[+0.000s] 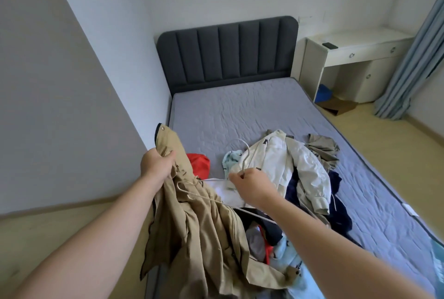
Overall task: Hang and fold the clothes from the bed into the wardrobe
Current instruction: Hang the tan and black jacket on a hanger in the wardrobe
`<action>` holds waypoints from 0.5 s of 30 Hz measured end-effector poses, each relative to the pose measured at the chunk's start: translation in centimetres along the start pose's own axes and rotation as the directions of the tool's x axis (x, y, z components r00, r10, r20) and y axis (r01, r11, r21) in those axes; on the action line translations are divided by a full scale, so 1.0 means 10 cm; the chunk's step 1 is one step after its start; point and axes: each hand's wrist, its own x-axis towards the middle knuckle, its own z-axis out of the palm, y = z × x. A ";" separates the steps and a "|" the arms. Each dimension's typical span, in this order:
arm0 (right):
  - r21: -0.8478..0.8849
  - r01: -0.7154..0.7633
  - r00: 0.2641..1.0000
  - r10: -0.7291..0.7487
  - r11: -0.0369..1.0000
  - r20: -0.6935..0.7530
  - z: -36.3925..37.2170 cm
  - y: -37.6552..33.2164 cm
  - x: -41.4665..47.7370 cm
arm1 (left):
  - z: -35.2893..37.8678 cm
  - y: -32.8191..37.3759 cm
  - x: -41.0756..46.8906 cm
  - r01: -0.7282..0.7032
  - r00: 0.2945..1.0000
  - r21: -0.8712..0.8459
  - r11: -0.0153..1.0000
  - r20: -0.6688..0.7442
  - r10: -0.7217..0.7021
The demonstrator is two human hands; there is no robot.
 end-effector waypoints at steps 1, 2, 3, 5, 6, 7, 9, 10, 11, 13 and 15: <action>-0.015 0.005 1.000 -0.005 1.000 0.026 0.05 0.01 0.00 | -0.01 0.01 -0.02 -0.041 0.999 0.019 0.999 0.020 0.040; -0.021 0.000 0.999 0.001 1.000 0.045 0.10 0.00 0.00 | -0.03 0.05 -0.04 -0.091 0.995 0.047 0.995 0.044 0.089; -0.020 -0.014 0.998 0.015 1.000 0.056 0.15 -0.01 0.00 | -0.05 0.09 -0.08 -0.147 0.987 0.076 0.986 0.072 0.141; 0.027 -0.059 0.997 0.058 0.998 0.054 0.24 -0.06 0.02 | -0.10 0.21 -0.18 -0.225 0.968 0.094 0.970 0.137 0.211; 0.075 -0.091 0.996 0.089 0.993 0.030 0.28 -0.08 0.05 | -0.14 0.28 -0.24 -0.248 0.956 0.070 0.966 0.179 0.232; 0.137 -0.129 0.992 0.130 0.982 0.001 0.30 -0.11 0.06 | -0.17 0.36 -0.31 -0.265 0.941 0.026 0.964 0.225 0.252; 0.257 -0.151 0.985 0.167 0.955 -0.042 0.35 -0.17 0.11 | -0.26 0.49 -0.45 -0.252 0.910 -0.118 0.960 0.307 0.277; 0.298 -0.147 0.983 0.173 0.943 -0.060 0.38 -0.19 0.14 | -0.30 0.55 -0.53 -0.225 0.893 -0.207 0.952 0.348 0.287; 0.316 -0.144 0.980 0.179 0.938 -0.083 0.39 -0.22 0.15 | -0.34 0.61 -0.60 -0.188 0.878 -0.285 0.940 0.381 0.291; 0.285 -0.158 0.971 0.201 0.945 -0.128 0.40 -0.27 0.17 | -0.44 0.72 -0.73 -0.131 0.859 -0.383 0.914 0.417 0.298; 0.276 -0.156 0.967 0.203 0.948 -0.151 0.39 -0.34 0.19 | -0.55 0.79 -0.86 -0.100 0.842 -0.451 0.887 0.437 0.317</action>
